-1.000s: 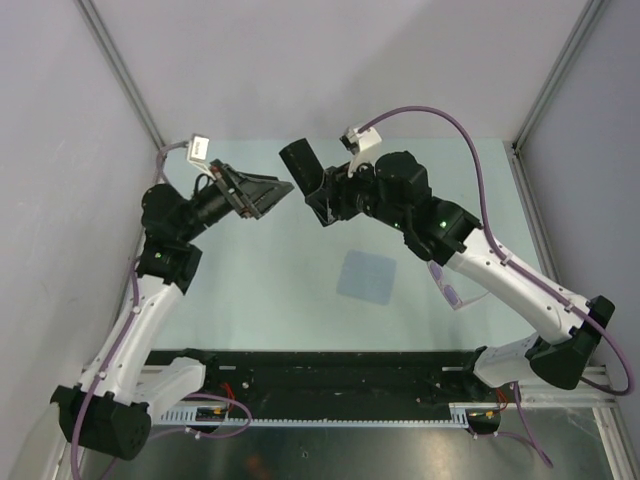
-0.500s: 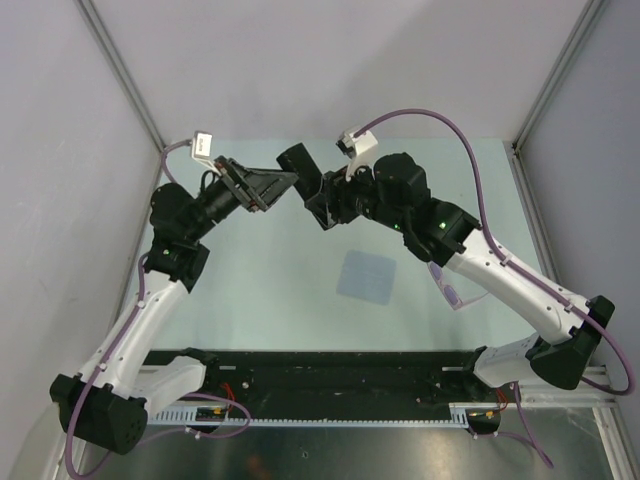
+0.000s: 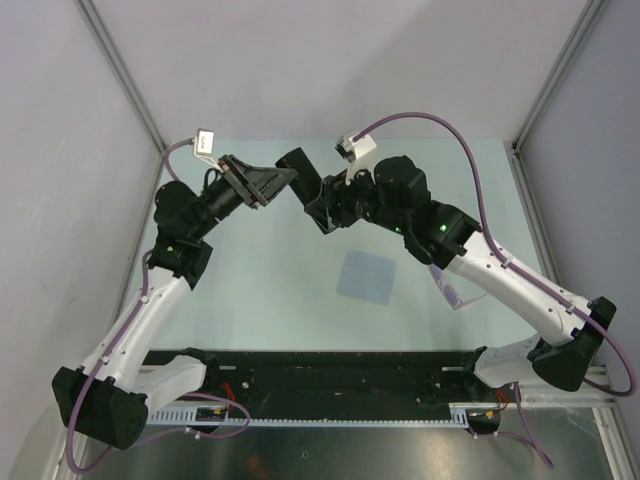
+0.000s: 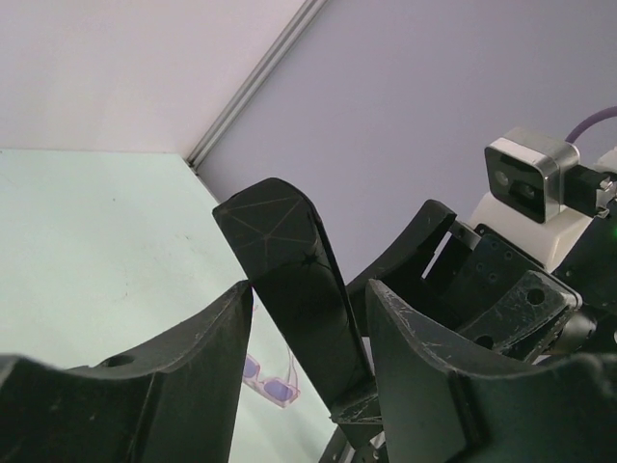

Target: Organize the sunglasses

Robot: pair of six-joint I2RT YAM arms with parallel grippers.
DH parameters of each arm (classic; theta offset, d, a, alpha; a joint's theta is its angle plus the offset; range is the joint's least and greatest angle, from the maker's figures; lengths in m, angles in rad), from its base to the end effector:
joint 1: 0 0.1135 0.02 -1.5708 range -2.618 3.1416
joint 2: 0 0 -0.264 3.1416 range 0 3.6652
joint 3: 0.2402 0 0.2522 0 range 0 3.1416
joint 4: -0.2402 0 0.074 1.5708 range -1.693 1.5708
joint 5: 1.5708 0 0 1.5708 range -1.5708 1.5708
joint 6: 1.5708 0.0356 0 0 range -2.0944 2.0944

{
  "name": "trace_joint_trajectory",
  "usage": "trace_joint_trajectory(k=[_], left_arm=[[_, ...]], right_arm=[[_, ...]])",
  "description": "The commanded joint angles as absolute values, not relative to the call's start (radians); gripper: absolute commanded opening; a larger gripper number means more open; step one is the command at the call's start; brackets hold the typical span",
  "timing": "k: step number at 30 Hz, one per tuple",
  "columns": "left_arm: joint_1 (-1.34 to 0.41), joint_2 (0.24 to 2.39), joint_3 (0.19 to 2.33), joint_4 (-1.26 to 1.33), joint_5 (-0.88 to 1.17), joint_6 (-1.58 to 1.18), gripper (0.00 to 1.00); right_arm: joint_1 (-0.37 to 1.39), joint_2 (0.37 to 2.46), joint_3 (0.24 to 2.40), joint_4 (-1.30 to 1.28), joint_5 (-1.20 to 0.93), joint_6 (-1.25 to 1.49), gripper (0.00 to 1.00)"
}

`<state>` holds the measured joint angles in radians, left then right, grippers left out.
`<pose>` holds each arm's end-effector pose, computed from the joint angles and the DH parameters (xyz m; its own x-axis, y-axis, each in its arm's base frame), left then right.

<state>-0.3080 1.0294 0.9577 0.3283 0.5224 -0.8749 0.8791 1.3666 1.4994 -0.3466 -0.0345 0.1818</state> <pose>0.2176 -0.0879 0.4087 -0.3996 -0.5708 -0.7173 0.6489 0.3766 -0.6612 0.1958 0.2383 0.4407 -0.2762 -0.0501 -0.9598 -0.7537 0.6310 0.1839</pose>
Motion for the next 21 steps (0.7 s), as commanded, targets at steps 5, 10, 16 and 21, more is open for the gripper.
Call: trace_joint_trajectory(k=[5, 10, 16, 21], left_arm=[[-0.334, 1.029, 0.962, 0.377, 0.523, -0.890, 0.45], [-0.334, 1.011, 0.950, 0.377, 0.492, -0.874, 0.33], [-0.334, 1.022, 0.959, 0.377, 0.502, -0.873, 0.15], [-0.334, 1.020, 0.959, 0.376, 0.497, -0.862, 0.02]], right_arm=[[0.887, 1.325, 1.503, -0.295, -0.043, 0.163, 0.49], [0.874, 1.319, 1.503, -0.296, -0.070, 0.172, 0.49], [0.864, 1.318, 1.503, -0.299, -0.116, 0.178, 0.49], [0.841, 1.310, 1.505, -0.304, -0.176, 0.204, 0.53]])
